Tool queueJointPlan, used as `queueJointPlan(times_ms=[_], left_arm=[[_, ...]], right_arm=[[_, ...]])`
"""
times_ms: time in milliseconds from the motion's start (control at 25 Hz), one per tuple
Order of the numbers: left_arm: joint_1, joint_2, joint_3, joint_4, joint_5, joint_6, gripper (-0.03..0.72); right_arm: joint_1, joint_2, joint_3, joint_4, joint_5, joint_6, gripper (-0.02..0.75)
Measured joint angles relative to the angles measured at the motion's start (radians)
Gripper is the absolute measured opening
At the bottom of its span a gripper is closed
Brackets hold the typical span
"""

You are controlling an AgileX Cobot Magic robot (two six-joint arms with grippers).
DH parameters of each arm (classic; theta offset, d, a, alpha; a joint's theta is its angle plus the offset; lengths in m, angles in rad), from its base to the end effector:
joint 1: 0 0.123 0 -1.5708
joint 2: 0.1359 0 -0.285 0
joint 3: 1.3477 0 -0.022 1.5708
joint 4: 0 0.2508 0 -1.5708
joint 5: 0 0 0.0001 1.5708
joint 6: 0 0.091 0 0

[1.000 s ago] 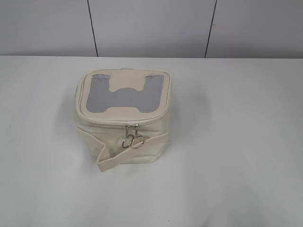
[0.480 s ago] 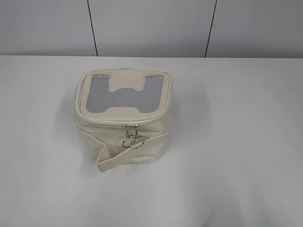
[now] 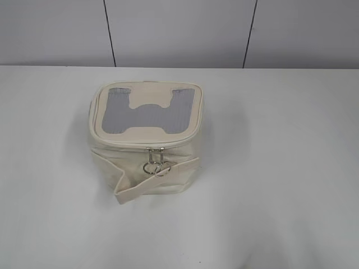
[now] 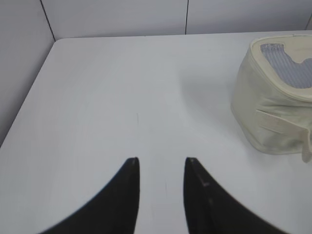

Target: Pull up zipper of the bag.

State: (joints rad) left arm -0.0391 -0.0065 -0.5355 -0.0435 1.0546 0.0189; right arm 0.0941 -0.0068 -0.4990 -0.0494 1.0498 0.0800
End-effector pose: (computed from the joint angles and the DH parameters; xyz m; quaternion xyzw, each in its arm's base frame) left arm -0.0101 -0.0031 0.2876 0.0256 0.8399 -0.0272 0.5415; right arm -0.0050 -0.0044 0.2779 -0.0051 0.8486 0.0214 0.5286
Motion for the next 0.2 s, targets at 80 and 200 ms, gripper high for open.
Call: queueJointPlan(times_ms=[80, 200], left_arm=[[0.0, 0.0, 0.0, 0.0, 0.0, 0.0, 0.238], [0.0, 0.0, 0.0, 0.0, 0.0, 0.0, 0.238]], right_arm=[[0.0, 0.0, 0.0, 0.0, 0.0, -0.001, 0.412], [0.0, 0.0, 0.0, 0.0, 0.0, -0.001, 0.412]])
